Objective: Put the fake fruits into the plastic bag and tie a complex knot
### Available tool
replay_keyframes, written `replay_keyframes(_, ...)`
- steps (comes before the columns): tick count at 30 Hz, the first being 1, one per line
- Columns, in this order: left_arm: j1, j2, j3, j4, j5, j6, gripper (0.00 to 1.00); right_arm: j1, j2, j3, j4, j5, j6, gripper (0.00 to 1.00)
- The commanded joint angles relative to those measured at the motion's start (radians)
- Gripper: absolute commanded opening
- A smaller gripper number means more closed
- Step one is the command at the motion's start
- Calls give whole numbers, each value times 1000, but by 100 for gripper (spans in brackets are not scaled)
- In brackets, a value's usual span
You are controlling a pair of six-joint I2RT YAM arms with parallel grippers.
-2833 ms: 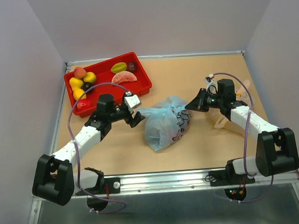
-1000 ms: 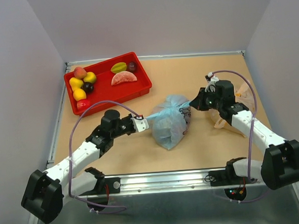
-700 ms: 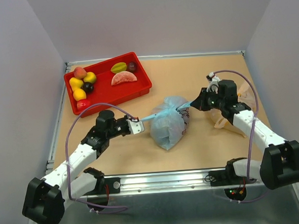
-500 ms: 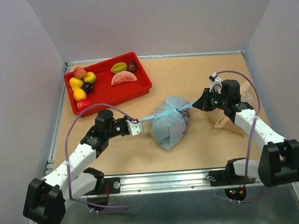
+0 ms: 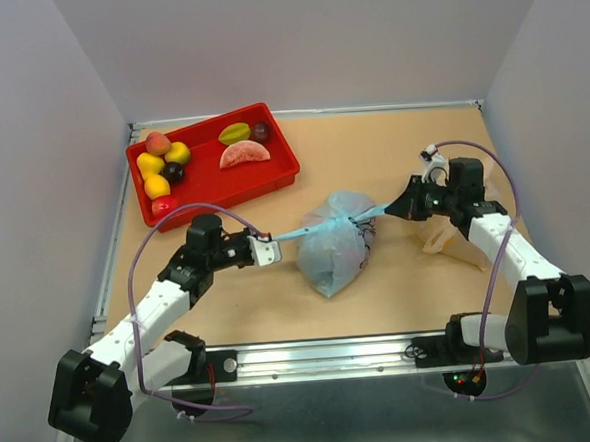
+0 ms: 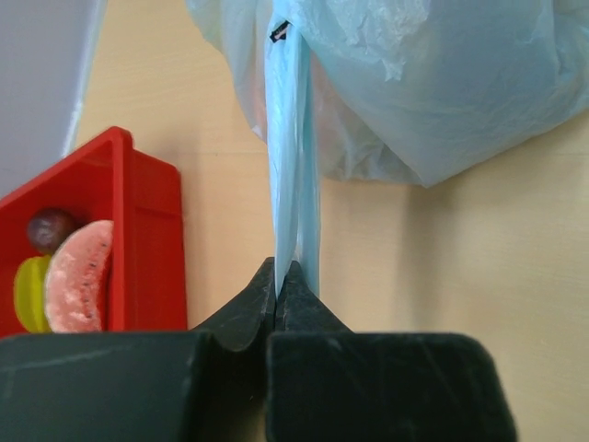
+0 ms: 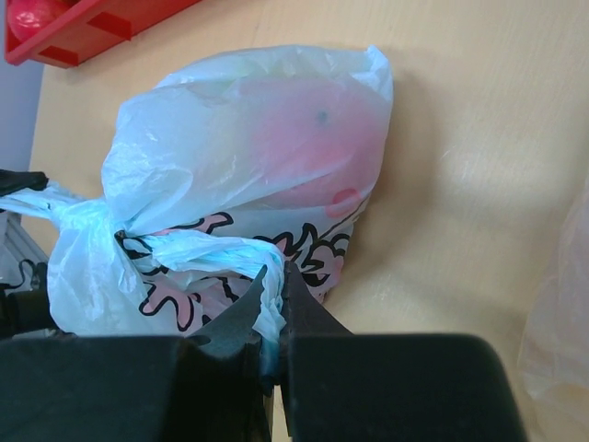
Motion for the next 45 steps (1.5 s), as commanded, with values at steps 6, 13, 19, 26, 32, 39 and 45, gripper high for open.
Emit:
replay_keyframes(6, 56, 138, 317, -186, -158, -279, 0, -192, 51, 247, 39, 214, -78, 1)
replay_keyframes(13, 55, 223, 295, -135, -166, -237, 0, -115, 83, 182, 25, 115, -81, 0)
replay_keyframes(19, 55, 247, 289, -170, -131, -264, 30, -66, 71, 82, -5, 130, -84, 5)
replay_keyframes(26, 55, 172, 393, -292, -45, -440, 99, -66, -20, 174, -92, 133, -85, 76)
replay_keyframes(32, 62, 109, 562, -419, -95, -647, 99, -67, -107, 328, -218, 113, -118, 100)
replay_keyframes(39, 119, 100, 671, -556, -223, -847, 99, -67, -129, 340, -442, -57, -145, 100)
replay_keyframes(45, 136, 32, 562, -568, -283, -858, 99, -66, -161, 237, -475, -206, -150, 100)
